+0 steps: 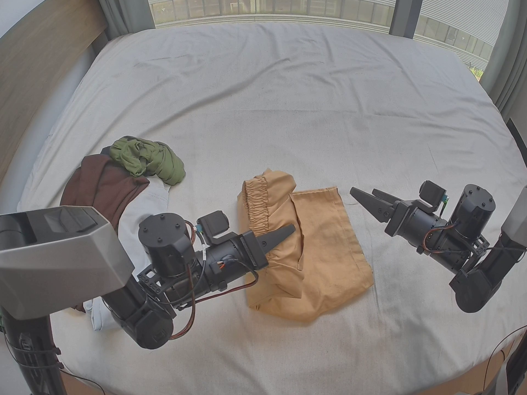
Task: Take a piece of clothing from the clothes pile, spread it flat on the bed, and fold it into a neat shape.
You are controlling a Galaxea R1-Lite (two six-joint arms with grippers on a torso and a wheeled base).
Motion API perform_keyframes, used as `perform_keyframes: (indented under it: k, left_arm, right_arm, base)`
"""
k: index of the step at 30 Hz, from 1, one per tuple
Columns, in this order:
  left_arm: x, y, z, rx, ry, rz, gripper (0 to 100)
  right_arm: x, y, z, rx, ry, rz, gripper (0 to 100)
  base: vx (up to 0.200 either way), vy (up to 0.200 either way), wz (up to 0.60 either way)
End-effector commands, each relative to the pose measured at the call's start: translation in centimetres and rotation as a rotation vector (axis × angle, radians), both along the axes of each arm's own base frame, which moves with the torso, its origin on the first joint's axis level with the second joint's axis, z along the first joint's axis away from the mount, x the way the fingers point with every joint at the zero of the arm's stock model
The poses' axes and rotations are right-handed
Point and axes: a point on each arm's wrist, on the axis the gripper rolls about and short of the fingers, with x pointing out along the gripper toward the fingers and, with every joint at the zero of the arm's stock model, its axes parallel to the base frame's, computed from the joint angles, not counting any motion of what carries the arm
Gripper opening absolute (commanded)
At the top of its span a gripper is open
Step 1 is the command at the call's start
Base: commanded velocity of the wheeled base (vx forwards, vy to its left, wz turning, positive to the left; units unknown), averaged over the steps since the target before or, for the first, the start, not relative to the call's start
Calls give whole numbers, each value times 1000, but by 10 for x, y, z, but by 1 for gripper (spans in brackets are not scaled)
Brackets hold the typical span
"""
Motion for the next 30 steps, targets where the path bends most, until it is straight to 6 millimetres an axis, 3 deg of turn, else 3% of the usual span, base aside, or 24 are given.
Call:
perform_keyframes:
  k: [1, 7, 13, 23, 24, 30]
  left_arm:
    - [3, -11, -10, -4, 25, -22, 0]
    - [7, -22, -13, -23, 32, -32, 0]
    - [11, -33, -36, 2, 66, -45, 0]
    - [17, -37, -42, 2, 60, -13, 0]
    - [18, -38, -42, 0, 56, -10, 100]
    - [21, -40, -37, -15, 38, 1, 100]
  right_arm:
    - [0, -1, 1, 1, -2, -2, 100]
    - [0, -1, 1, 1, -2, -2, 100]
    - [1, -1, 0, 1, -2, -3, 100]
    - [1, -1, 1, 1, -4, -2, 100]
    - [1, -1, 1, 1, -4, -2, 100]
    - [1, -1, 0, 0, -1, -3, 100]
  base:
    - [0, 0, 0]
    - [0, 0, 0]
    - [0, 0, 0]
    - [0, 0, 0]
    - [0, 0, 0]
    - [0, 0, 0]
